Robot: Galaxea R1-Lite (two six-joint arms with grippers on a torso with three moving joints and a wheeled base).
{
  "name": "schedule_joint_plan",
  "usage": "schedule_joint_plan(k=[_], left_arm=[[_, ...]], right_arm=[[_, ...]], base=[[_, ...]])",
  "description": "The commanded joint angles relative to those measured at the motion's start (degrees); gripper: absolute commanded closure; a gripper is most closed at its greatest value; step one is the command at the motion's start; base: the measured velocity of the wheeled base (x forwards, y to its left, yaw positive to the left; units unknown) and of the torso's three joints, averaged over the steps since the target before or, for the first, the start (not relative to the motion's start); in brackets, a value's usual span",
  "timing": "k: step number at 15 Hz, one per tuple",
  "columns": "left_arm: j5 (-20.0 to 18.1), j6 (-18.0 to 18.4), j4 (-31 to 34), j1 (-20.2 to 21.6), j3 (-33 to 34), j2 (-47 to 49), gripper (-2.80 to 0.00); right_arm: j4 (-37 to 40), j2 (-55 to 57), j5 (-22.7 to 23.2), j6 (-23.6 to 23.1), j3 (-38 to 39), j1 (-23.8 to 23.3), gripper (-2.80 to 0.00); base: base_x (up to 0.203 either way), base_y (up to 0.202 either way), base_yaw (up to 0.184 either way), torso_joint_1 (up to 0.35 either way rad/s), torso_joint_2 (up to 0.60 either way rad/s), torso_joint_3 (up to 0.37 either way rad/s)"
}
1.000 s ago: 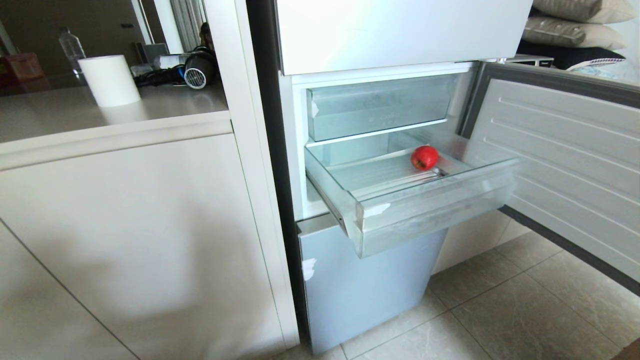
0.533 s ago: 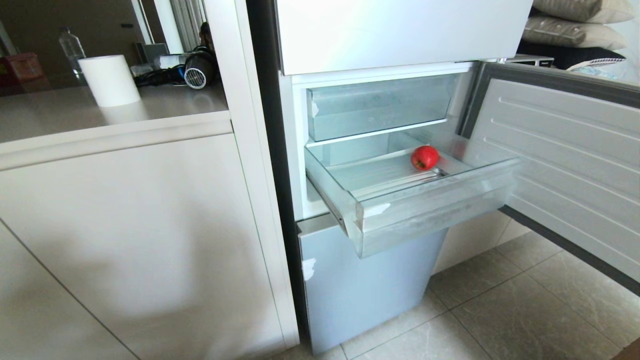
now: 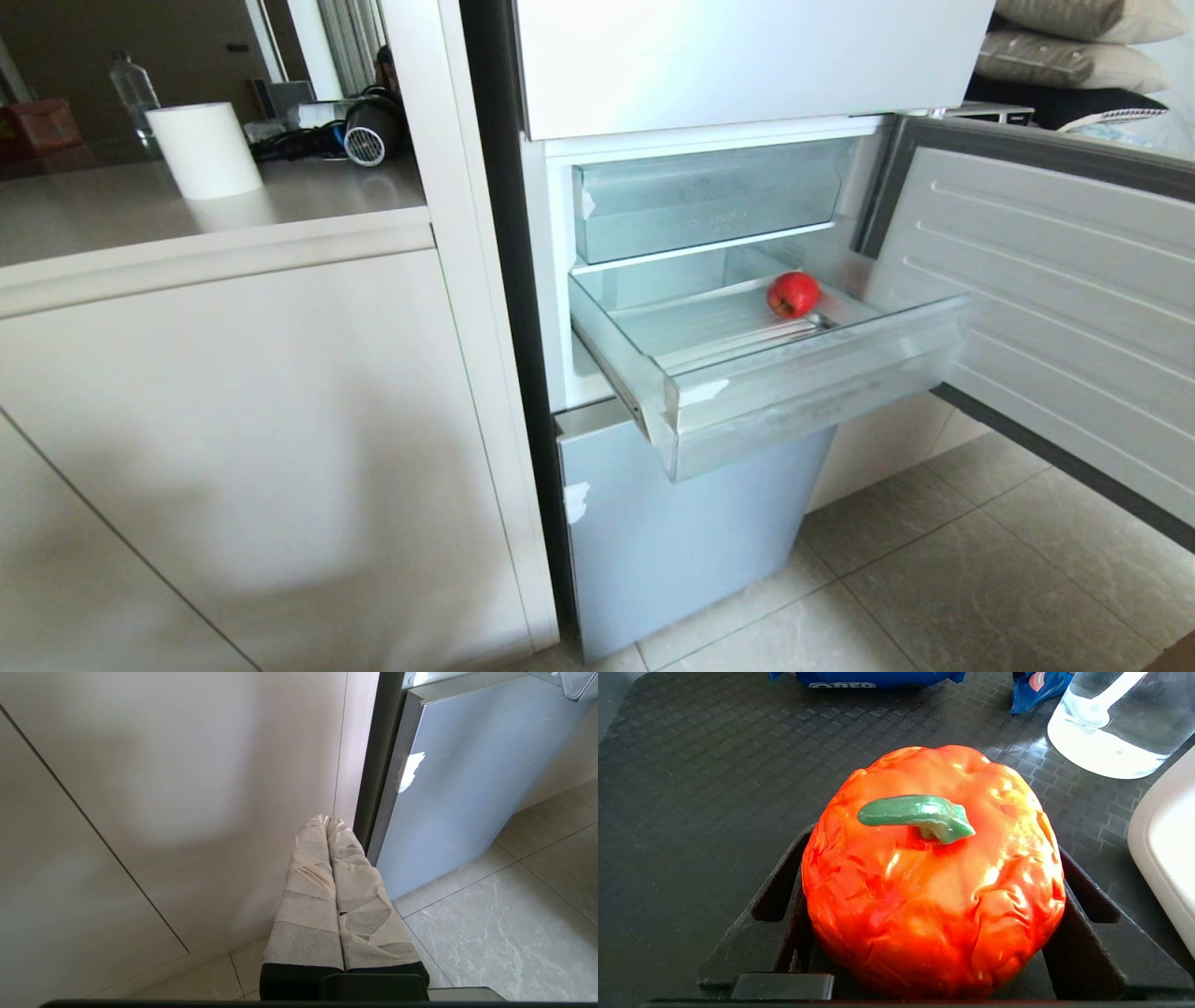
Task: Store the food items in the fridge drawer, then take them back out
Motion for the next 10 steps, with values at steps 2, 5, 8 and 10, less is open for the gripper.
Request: schedule_joint_plan(k=[2, 5, 8, 10], left_arm=[[0.02, 0.0, 0.04, 0.0, 0.01, 0.05, 0.0], [0.02, 0.0, 0.04, 0.0, 0.01, -0.01, 0.0], [0.02, 0.0, 0.04, 0.02, 0.01, 0.0, 0.0], [0.02, 0.0, 0.04, 0.07, 0.0, 0.08, 0.0]], right_arm=[[-0.41, 0.1, 0.05, -0.01, -0.06, -0.09, 0.0], [-0.36, 0.13, 0.05, -0.05, -0.06, -0.09, 0.0], [-0.44, -0.05, 0.14, -0.19, 0.08, -0.09, 0.0], [-0.44, -0.4, 0.14, -0.27, 0.26, -0.09, 0.0]], base=[[0.0, 0.0, 0.0, 0.0, 0.0, 0.0], [0.0, 0.0, 0.0, 0.0, 0.0, 0.0], [0.0, 0.0, 0.0, 0.0, 0.0, 0.0], [0.0, 0.0, 0.0, 0.0, 0.0, 0.0]])
